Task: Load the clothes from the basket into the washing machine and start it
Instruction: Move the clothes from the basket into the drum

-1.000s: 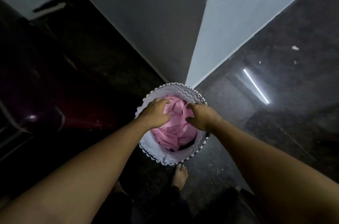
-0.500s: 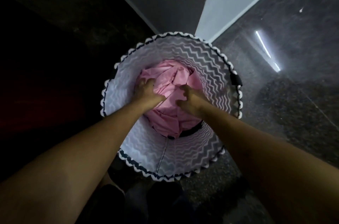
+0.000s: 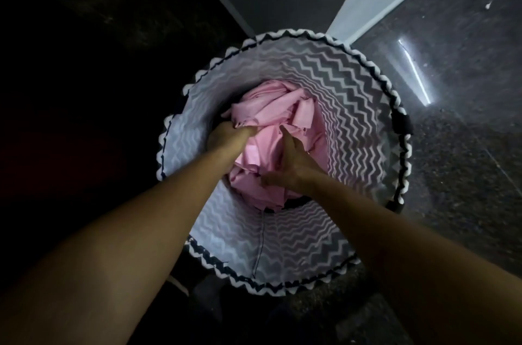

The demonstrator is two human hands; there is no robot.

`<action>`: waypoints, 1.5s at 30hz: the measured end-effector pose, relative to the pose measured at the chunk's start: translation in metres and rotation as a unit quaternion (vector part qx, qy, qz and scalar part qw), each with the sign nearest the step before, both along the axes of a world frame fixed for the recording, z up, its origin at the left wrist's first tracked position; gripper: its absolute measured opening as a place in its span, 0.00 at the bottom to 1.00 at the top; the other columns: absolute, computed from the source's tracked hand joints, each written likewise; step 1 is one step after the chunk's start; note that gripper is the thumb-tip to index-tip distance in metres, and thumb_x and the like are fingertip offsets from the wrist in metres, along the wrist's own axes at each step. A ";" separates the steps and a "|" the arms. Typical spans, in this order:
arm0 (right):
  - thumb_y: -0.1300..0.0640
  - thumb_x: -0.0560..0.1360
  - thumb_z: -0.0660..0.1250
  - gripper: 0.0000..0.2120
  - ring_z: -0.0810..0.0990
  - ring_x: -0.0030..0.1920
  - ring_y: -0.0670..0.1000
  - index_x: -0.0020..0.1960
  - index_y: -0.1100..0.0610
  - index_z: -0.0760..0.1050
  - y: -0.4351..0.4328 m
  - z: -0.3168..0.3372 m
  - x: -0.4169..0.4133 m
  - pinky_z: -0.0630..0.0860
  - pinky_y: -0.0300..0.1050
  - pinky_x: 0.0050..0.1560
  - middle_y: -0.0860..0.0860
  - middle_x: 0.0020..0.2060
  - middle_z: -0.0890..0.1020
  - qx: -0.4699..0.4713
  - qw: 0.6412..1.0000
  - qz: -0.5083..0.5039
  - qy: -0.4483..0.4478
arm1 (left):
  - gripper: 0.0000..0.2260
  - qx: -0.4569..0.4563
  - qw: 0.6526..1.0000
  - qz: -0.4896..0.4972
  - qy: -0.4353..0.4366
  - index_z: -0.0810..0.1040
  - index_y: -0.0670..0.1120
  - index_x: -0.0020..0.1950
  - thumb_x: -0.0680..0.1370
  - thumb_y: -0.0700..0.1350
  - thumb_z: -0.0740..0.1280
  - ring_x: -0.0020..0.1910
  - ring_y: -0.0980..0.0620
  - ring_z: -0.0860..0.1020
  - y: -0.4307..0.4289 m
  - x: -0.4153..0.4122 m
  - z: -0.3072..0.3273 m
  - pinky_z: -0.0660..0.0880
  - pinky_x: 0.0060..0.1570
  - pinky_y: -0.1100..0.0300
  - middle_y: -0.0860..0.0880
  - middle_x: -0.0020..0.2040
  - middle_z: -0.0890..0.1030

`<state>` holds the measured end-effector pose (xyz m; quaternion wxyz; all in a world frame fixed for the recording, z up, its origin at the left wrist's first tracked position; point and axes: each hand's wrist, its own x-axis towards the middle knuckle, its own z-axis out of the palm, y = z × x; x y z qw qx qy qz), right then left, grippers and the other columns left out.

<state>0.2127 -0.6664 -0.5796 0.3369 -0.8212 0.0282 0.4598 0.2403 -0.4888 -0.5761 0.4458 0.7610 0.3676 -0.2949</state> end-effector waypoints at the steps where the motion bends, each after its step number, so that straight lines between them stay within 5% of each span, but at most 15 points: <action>1: 0.39 0.59 0.81 0.67 0.68 0.72 0.60 0.82 0.49 0.40 0.001 0.006 -0.003 0.71 0.49 0.65 0.55 0.78 0.57 -0.009 1.000 0.002 -0.020 | 0.26 -0.002 0.999 -0.035 -0.019 0.84 0.45 0.56 0.69 0.63 0.71 0.48 0.46 0.84 -0.004 0.000 0.010 0.80 0.53 0.53 0.47 0.48 0.86; 3: 0.33 0.61 0.73 0.57 0.69 0.71 0.61 0.81 0.51 0.53 0.004 0.016 -0.007 0.71 0.55 0.69 0.57 0.75 0.64 -0.006 0.996 -0.036 -0.081 | 0.26 -0.046 0.995 -0.076 -0.051 0.85 0.45 0.52 0.70 0.67 0.69 0.46 0.48 0.84 -0.014 -0.001 0.027 0.80 0.51 0.55 0.49 0.46 0.86; 6: 0.33 0.77 0.59 0.25 0.80 0.60 0.52 0.65 0.47 0.77 -0.004 0.023 -0.013 0.76 0.49 0.63 0.49 0.60 0.82 0.036 0.965 -0.226 -0.129 | 0.16 -0.188 0.981 -0.028 -0.033 0.85 0.47 0.42 0.76 0.59 0.69 0.40 0.53 0.81 -0.022 0.002 0.052 0.74 0.43 0.59 0.50 0.40 0.84; 9: 0.48 0.78 0.66 0.15 0.83 0.51 0.54 0.63 0.50 0.79 -0.014 0.031 -0.012 0.81 0.51 0.54 0.51 0.51 0.85 0.053 0.906 -0.417 -0.054 | 0.08 -0.200 0.978 -0.031 -0.043 0.83 0.49 0.45 0.81 0.47 0.66 0.41 0.57 0.80 -0.014 0.002 0.064 0.74 0.42 0.63 0.51 0.43 0.84; 12: 0.57 0.77 0.68 0.05 0.77 0.34 0.47 0.53 0.54 0.79 -0.017 0.060 -0.012 0.75 0.40 0.36 0.47 0.35 0.81 0.105 0.862 -0.495 -0.006 | 0.12 -0.143 0.981 -0.117 -0.053 0.79 0.47 0.62 0.79 0.42 0.68 0.57 0.55 0.79 0.004 -0.006 0.077 0.74 0.59 0.59 0.50 0.59 0.82; 16: 0.55 0.79 0.67 0.08 0.85 0.48 0.46 0.55 0.53 0.82 -0.015 0.106 -0.014 0.81 0.40 0.49 0.46 0.48 0.87 0.150 0.846 -0.510 -0.038 | 0.27 -0.121 0.979 -0.154 -0.056 0.67 0.49 0.75 0.77 0.42 0.71 0.62 0.54 0.72 0.014 -0.020 0.113 0.70 0.64 0.57 0.55 0.63 0.74; 18: 0.59 0.81 0.65 0.08 0.85 0.48 0.44 0.54 0.53 0.82 -0.012 0.133 -0.015 0.81 0.37 0.48 0.45 0.47 0.86 0.164 0.844 -0.507 -0.060 | 0.37 -0.107 0.973 -0.195 -0.060 0.60 0.54 0.78 0.73 0.45 0.73 0.68 0.50 0.70 0.018 -0.027 0.133 0.69 0.68 0.54 0.53 0.70 0.71; 23: 0.52 0.78 0.66 0.14 0.85 0.53 0.52 0.60 0.55 0.81 -0.004 0.215 -0.018 0.79 0.48 0.55 0.51 0.53 0.87 0.166 0.861 -0.462 -0.129 | 0.56 -0.077 0.947 -0.303 -0.078 0.42 0.58 0.82 0.68 0.49 0.79 0.79 0.49 0.58 0.014 -0.039 0.204 0.63 0.75 0.54 0.49 0.81 0.55; 28: 0.53 0.81 0.66 0.08 0.86 0.52 0.52 0.55 0.51 0.83 0.013 0.333 -0.025 0.81 0.51 0.56 0.50 0.50 0.87 0.225 0.852 -0.451 -0.142 | 0.64 -0.062 0.921 -0.367 -0.114 0.37 0.59 0.81 0.62 0.59 0.82 0.81 0.49 0.50 0.007 -0.052 0.302 0.57 0.78 0.50 0.51 0.83 0.47; 33: 0.58 0.79 0.66 0.08 0.83 0.43 0.52 0.43 0.56 0.82 0.017 0.464 -0.023 0.80 0.50 0.49 0.54 0.39 0.85 0.267 0.823 -0.463 -0.194 | 0.61 -0.068 0.914 -0.350 -0.191 0.55 0.60 0.80 0.53 0.68 0.82 0.75 0.54 0.66 0.010 -0.067 0.391 0.68 0.72 0.50 0.57 0.77 0.66; 36: 0.56 0.77 0.67 0.07 0.80 0.42 0.54 0.41 0.55 0.80 0.017 0.531 -0.024 0.78 0.53 0.48 0.54 0.38 0.82 0.288 0.816 -0.448 -0.227 | 0.47 -0.057 0.921 -0.316 -0.221 0.68 0.52 0.73 0.59 0.58 0.85 0.67 0.59 0.73 0.009 -0.073 0.453 0.71 0.63 0.63 0.59 0.66 0.73; 39: 0.56 0.77 0.68 0.07 0.80 0.42 0.55 0.42 0.57 0.79 0.020 0.585 -0.028 0.77 0.53 0.48 0.56 0.37 0.81 0.323 0.808 -0.432 -0.238 | 0.48 -0.051 0.895 -0.334 -0.291 0.64 0.47 0.78 0.63 0.50 0.85 0.71 0.59 0.68 0.006 -0.071 0.502 0.64 0.65 0.70 0.56 0.71 0.70; 42: 0.52 0.74 0.69 0.09 0.81 0.42 0.57 0.46 0.58 0.79 0.025 0.637 -0.032 0.79 0.57 0.50 0.57 0.38 0.80 0.351 0.807 -0.405 -0.249 | 0.47 -0.032 0.888 -0.362 -0.282 0.61 0.43 0.79 0.67 0.50 0.82 0.75 0.51 0.66 0.005 -0.069 0.540 0.63 0.74 0.58 0.49 0.76 0.67; 45: 0.51 0.73 0.70 0.13 0.80 0.43 0.59 0.50 0.60 0.77 0.024 0.683 -0.036 0.78 0.58 0.52 0.60 0.40 0.79 0.401 0.799 -0.379 -0.241 | 0.27 -0.053 0.910 -0.342 -0.228 0.64 0.37 0.76 0.79 0.38 0.70 0.72 0.44 0.71 0.003 -0.069 0.577 0.68 0.67 0.59 0.41 0.73 0.71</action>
